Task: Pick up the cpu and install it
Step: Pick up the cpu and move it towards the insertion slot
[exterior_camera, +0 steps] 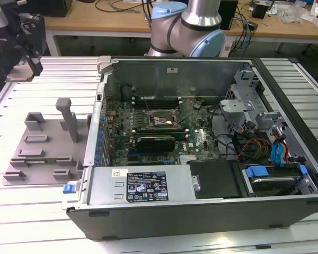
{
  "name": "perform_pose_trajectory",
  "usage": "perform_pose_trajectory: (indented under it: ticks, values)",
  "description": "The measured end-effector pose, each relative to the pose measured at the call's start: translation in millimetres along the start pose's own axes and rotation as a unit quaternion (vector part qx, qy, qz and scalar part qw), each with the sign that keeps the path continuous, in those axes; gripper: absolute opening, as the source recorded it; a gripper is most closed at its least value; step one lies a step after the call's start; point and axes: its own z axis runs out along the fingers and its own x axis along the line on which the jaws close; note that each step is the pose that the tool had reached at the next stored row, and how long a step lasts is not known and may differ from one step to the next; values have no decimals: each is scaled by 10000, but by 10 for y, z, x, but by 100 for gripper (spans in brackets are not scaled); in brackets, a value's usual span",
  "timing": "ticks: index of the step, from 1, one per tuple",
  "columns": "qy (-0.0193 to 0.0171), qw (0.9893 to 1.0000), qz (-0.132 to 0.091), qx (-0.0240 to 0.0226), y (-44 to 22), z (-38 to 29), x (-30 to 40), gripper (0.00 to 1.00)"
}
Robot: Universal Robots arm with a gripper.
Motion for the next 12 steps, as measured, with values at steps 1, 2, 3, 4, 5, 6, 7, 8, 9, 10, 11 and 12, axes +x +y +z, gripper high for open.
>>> perform_pose_trajectory:
  ticks: [1,2,3,4,5,6,7,8,9,10,11,12]
  values:
    - [0,10000,0,1,0,0,-17,55]
    - [1,10000,0,0,1,1,-45,55]
    - [0,10000,0,0,1,2,-72,55]
    - [0,10000,0,0,2,4,-108,55]
    - [0,10000,0,0,3,6,-157,55]
    - [0,10000,0,0,3,8,-197,55]
    - [0,10000,-1,0,4,8,-229,55]
    - [1,10000,0,1,5,9,-260,55]
    - [1,10000,0,0,5,11,-292,55]
    - [0,10000,0,0,6,12,-323,55]
    - [1,10000,0,0,7,14,-366,55]
    - [0,10000,0,0,8,16,-408,55]
